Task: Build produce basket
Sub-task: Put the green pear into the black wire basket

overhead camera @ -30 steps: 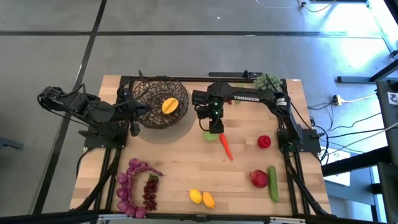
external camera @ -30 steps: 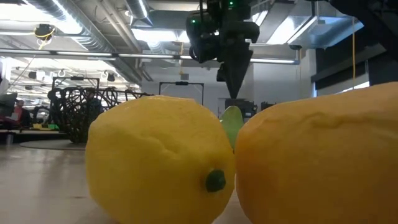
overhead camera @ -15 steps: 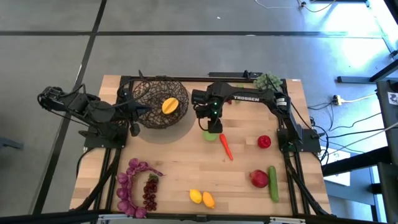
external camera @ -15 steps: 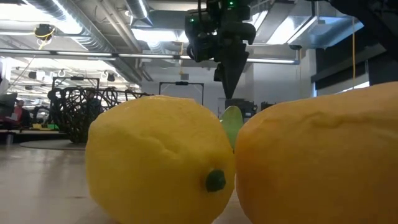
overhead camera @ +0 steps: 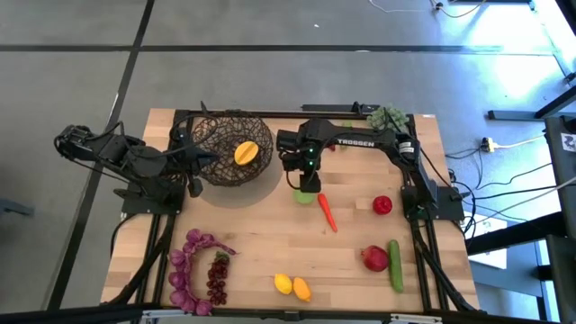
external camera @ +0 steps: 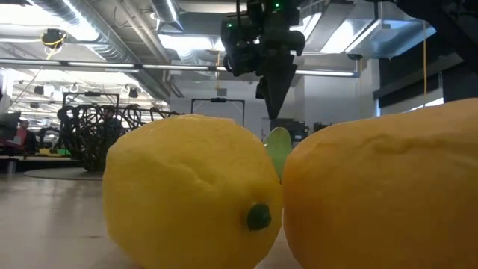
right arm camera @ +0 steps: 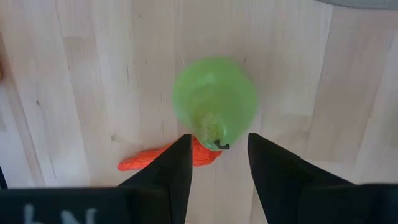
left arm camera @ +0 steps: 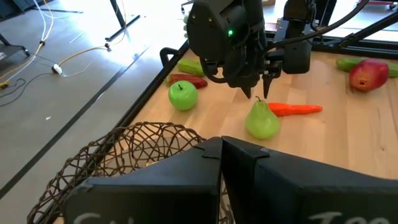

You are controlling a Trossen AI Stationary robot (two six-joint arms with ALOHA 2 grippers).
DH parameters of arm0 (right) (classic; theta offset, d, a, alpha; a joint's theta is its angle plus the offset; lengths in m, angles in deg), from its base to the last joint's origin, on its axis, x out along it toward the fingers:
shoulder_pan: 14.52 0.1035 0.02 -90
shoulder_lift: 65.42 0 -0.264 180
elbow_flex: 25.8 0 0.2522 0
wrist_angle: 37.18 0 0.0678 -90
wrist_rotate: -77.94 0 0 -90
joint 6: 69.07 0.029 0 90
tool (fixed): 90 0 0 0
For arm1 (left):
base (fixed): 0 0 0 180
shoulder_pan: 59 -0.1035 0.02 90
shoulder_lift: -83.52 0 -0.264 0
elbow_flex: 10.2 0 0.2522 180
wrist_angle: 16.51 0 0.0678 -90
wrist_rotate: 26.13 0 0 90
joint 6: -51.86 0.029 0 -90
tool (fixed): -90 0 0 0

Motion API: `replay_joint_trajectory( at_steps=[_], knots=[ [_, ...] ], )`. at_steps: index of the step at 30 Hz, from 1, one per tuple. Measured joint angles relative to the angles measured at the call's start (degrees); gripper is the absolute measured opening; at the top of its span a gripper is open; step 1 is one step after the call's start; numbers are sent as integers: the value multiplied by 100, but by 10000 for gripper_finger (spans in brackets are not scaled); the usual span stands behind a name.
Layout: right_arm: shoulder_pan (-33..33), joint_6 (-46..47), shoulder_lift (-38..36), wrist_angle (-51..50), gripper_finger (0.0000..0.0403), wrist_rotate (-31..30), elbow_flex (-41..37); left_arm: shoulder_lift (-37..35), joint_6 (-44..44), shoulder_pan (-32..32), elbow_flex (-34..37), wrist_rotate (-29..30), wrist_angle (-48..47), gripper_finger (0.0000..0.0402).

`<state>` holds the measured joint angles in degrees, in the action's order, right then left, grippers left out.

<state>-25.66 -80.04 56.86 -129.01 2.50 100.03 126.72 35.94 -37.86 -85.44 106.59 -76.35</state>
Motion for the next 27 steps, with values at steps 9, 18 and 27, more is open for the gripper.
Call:
replay_joint_trajectory(
  at_steps=[9, 18, 27],
  knots=[
    [0, 179, 1, -167, 149, -4, 0, 0, 2, -2, 0, 0, 0, 0],
    [2, 141, 1, -105, 149, -201, 0, 1, 2, -1, 0, 0, 0, 0],
    [4, 167, 1, -105, 149, -109, 0, 0, 2, -2, 0, 0, -9, 0]
  ],
)
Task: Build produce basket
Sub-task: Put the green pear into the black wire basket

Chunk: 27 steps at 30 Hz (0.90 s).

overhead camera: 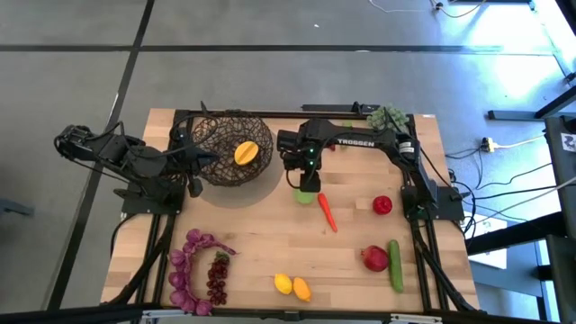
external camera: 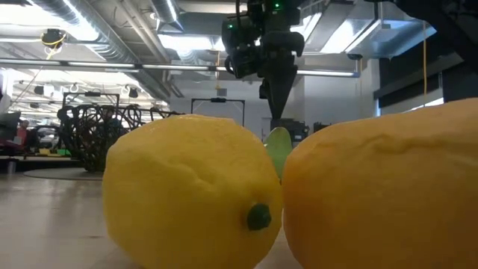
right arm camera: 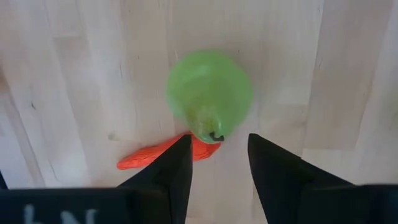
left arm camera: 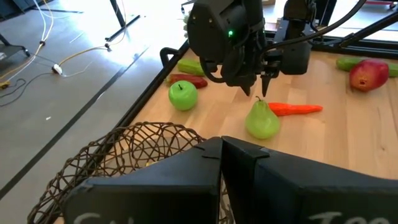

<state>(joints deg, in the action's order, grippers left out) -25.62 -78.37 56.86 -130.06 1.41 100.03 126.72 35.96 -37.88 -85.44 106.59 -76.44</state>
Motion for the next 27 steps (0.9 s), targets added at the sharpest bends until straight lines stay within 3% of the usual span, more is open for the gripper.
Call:
replay_joint_trajectory(
  at_steps=[23, 27],
  knots=[
    [2, 153, 223, -62, 149, -1, -4, 2, 2, 1, -2, 2, -141, 0],
    [2, 157, 223, -118, 130, 12, -4, 2, 2, 0, -2, 0, -140, 0]
  ],
)
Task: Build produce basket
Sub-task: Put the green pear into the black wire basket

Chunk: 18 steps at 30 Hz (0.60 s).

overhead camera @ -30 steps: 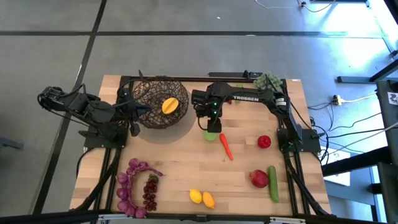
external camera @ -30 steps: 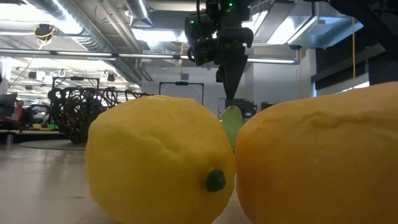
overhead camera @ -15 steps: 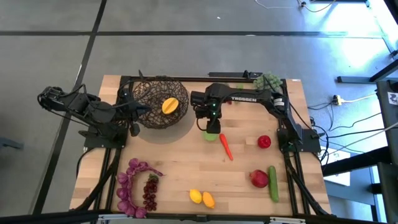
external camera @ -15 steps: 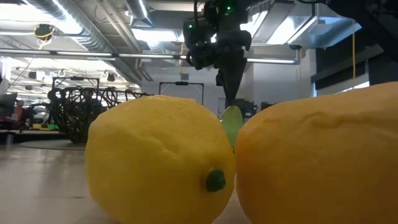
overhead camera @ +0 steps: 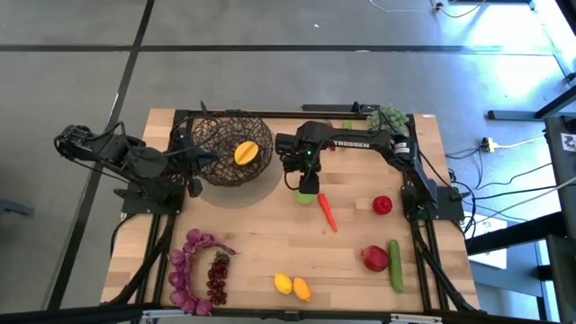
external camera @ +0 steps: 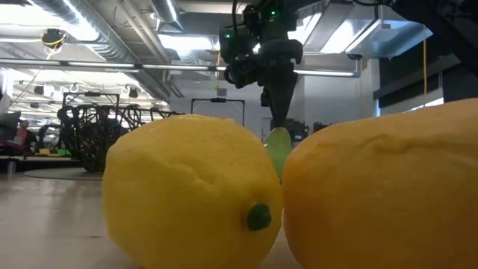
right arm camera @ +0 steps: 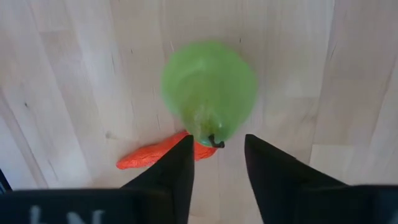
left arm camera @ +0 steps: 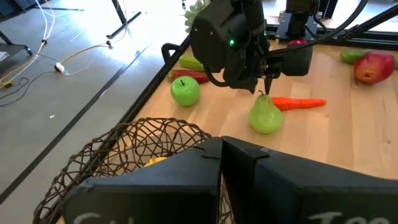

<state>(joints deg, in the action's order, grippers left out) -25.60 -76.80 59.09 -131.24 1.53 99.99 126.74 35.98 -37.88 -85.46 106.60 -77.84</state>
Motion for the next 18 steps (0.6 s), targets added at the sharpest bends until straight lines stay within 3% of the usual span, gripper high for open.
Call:
replay_joint_trajectory(
  at_steps=[7, 18],
  knots=[
    [0, -2, -1, 27, 73, 2, 0, 0, 0, 2, 0, 0, -2, 0],
    [1, -20, 0, 31, 20, 2, 0, 0, -2, 0, 0, 0, 0, 0]
  ],
)
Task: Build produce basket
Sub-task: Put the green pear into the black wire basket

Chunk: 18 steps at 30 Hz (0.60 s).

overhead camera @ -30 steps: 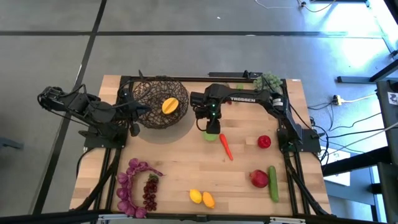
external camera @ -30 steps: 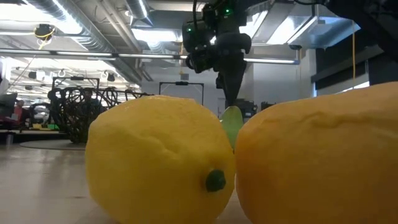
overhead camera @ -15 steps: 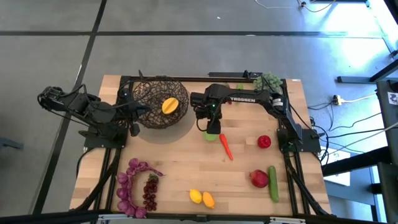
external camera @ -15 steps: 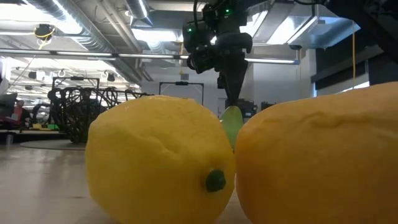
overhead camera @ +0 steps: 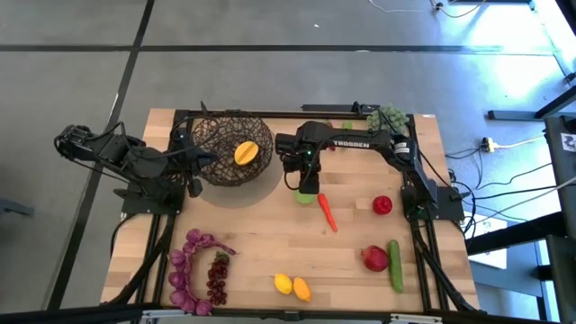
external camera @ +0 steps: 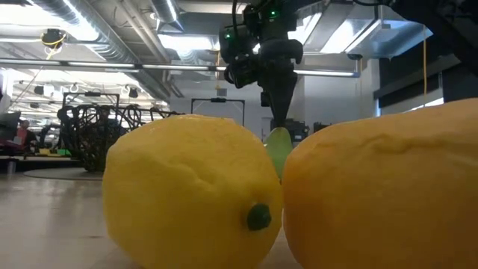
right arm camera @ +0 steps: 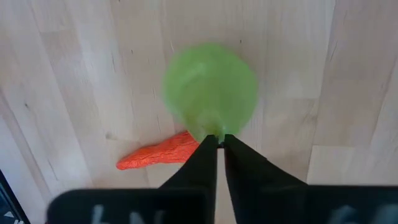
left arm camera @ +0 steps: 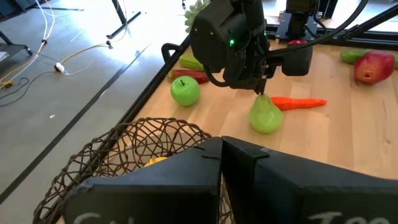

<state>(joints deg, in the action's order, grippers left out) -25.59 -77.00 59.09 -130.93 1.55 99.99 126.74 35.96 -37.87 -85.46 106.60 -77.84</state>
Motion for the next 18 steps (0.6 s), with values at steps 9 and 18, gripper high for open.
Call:
replay_joint_trajectory(
  at_steps=[9, 18],
  knots=[
    [8, 39, -1, 8, 2, -44, 0, 0, 0, 1, 0, 1, 0, 0],
    [32, 169, -1, -136, 1, -155, 9, 0, 0, -1, 0, 1, 0, 0]
  ],
)
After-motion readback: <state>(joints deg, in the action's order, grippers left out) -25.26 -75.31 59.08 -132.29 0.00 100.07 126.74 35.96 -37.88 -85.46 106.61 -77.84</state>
